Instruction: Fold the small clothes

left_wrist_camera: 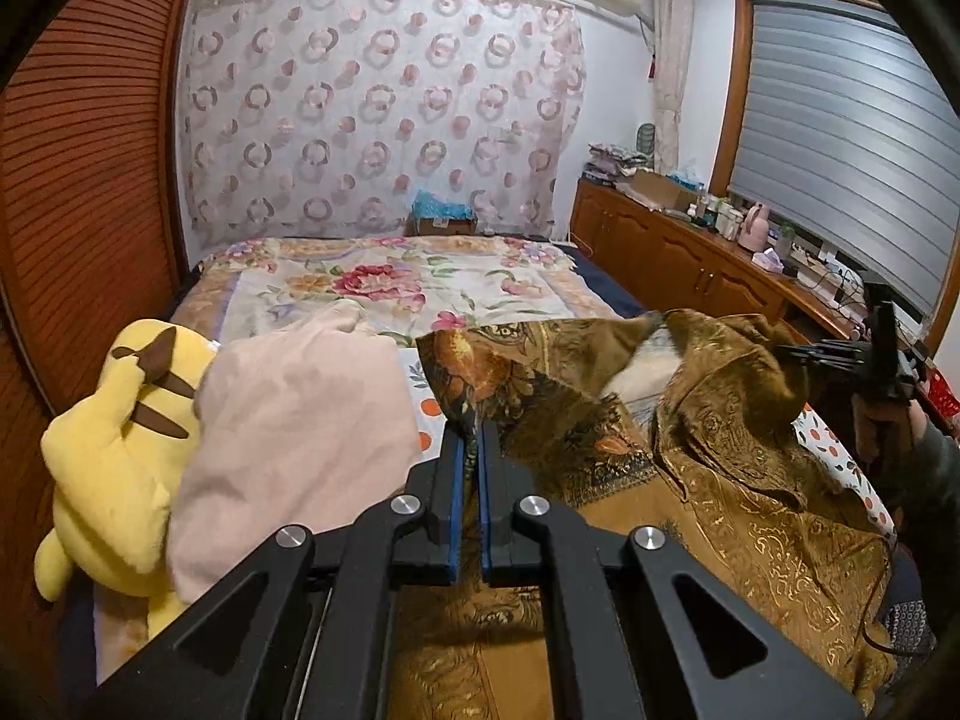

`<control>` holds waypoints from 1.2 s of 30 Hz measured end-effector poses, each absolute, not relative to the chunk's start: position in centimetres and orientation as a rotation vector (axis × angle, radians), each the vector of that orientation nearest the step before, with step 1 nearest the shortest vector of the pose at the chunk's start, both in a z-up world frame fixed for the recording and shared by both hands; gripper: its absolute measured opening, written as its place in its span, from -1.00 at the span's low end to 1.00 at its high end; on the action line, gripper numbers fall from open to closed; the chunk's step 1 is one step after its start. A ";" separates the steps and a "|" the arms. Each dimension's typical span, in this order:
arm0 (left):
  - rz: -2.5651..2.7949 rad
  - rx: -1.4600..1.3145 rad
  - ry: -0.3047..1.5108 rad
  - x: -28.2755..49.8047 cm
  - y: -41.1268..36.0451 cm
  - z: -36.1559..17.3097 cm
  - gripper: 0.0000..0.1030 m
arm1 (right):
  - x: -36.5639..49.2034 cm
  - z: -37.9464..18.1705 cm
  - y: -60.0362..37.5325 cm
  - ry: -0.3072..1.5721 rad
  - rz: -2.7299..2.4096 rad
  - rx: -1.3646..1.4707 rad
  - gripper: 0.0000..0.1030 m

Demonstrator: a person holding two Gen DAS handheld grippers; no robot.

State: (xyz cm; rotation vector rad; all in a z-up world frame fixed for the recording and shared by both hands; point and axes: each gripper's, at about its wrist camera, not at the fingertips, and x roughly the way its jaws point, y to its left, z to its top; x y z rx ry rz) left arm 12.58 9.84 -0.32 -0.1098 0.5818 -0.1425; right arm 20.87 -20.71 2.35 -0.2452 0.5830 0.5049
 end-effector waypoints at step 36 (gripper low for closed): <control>0.018 -0.216 0.623 -3.5 13.9 -6.2 -0.91 | -2.4 -1.1 -29.8 0.745 0.582 -0.173 -0.92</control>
